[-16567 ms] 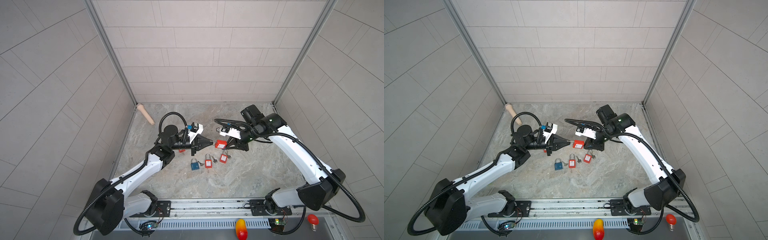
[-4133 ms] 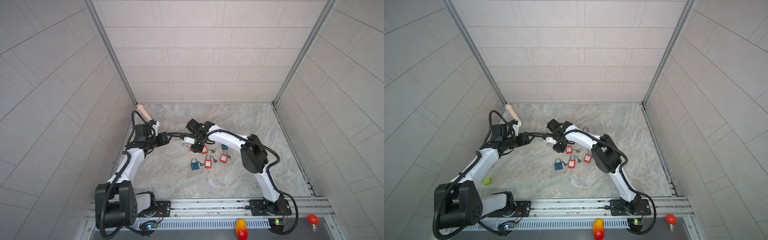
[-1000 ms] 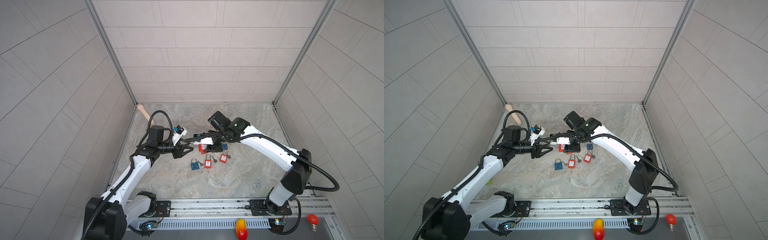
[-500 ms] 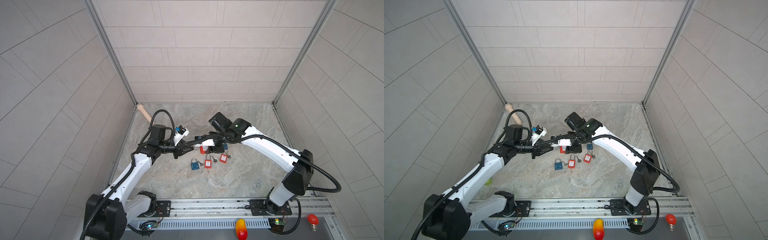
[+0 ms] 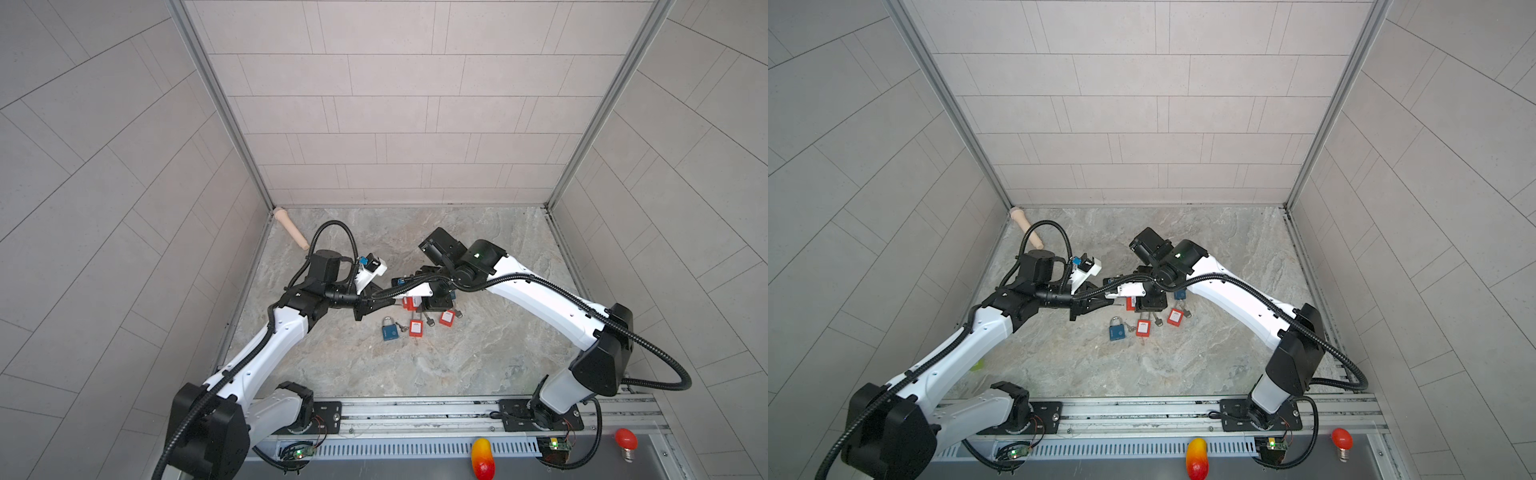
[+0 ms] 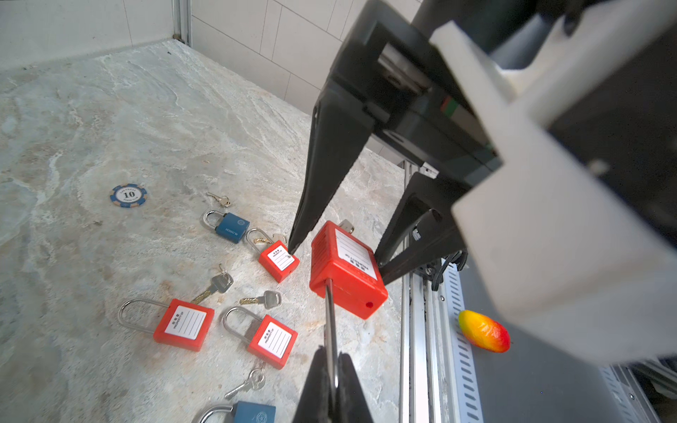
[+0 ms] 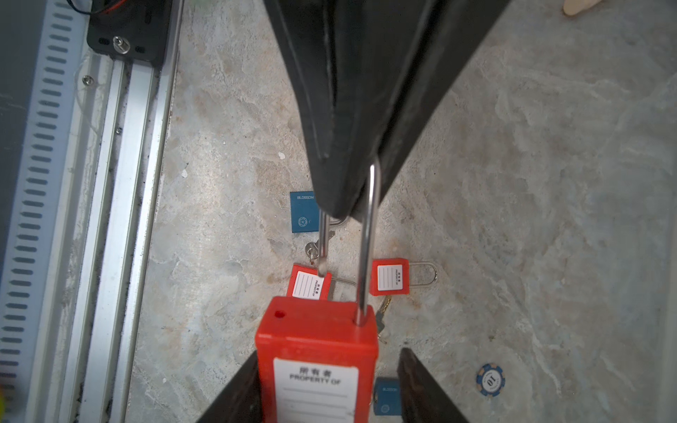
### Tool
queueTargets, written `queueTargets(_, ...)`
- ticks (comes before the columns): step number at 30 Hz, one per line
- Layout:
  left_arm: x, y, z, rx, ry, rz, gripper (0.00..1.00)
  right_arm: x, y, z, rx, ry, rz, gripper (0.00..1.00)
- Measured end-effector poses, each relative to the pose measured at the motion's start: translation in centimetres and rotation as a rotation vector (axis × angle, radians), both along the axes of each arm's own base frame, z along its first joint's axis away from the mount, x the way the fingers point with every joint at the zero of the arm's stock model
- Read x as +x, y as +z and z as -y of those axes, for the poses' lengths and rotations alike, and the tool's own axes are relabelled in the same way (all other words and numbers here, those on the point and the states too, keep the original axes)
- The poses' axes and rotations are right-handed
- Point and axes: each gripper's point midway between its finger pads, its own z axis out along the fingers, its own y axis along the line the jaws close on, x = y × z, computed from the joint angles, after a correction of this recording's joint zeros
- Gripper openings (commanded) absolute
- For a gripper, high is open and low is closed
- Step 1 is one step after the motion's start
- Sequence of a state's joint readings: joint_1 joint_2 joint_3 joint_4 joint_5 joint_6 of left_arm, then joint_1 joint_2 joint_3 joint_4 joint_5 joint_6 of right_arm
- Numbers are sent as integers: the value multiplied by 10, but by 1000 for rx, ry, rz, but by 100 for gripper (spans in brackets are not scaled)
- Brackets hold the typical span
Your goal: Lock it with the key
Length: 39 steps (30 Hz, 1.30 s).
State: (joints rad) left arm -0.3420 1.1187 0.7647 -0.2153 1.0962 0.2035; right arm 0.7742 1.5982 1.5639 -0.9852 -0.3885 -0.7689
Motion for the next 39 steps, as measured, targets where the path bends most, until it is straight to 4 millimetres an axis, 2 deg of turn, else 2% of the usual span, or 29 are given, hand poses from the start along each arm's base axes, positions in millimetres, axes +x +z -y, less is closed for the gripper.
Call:
queueTargets(6,-5,0,12,-46,-19,13,0,-5,4,14,-21,-20,-14,60)
queueTargets(12,-5,9,18,-72,-29,62,0,-2,4,27,-27,-56,-48,60)
queueTargets(20,-9,13,21,-86,-43,75,0,-5,5,31,-16,-67,-89,58)
queueTargets(26,-11,15,24,-94,-55,82,0,-5,1,31,-25,-65,-103,46)
queueTargets(32,-11,14,25,-91,-53,82,0,-6,-9,24,-36,-53,-166,22)
queueTargets(36,-13,16,25,-97,-57,90,0,-14,-6,24,-20,-41,-223,9)
queueTargets(39,-15,20,25,-108,-65,110,0,-18,-1,24,25,-27,-274,5)
